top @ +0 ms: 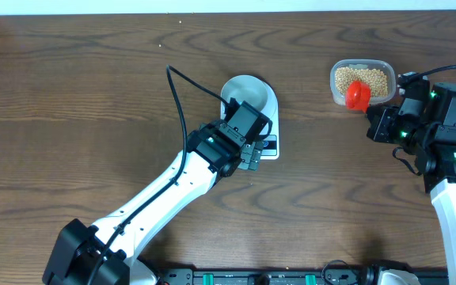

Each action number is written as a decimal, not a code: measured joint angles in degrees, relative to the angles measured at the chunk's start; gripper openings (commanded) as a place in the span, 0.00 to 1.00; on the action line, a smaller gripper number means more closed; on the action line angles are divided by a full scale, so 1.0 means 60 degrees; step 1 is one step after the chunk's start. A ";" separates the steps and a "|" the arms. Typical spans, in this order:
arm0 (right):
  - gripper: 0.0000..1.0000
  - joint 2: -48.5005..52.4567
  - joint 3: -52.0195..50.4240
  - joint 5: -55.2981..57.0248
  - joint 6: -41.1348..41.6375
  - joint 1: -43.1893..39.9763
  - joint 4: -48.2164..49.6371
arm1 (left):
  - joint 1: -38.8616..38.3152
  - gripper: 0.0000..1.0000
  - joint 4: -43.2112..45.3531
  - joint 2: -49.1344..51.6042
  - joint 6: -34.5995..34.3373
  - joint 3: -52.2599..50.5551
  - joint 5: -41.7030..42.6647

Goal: Scoop item into bowl and weigh 50g on scale
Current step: 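Pull the left arm back to hover beside the scale display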

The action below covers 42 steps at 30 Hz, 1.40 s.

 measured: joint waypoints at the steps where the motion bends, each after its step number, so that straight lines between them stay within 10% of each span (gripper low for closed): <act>1: 0.01 0.0000 0.0000 0.0004 0.0000 0.0000 0.0026 | 0.0000 0.98 0.0036 0.0000 0.0000 0.0000 -0.0015; 29: 0.01 0.0026 0.0153 0.0007 -0.0018 0.0000 -0.0623 | 0.1198 0.99 -0.0517 -0.1887 0.3038 0.0000 0.2667; 42: 0.01 0.3151 0.4874 0.0732 -0.0922 -0.0004 -0.3552 | 0.1198 0.99 -0.0525 -0.1887 0.3045 -0.0004 0.2670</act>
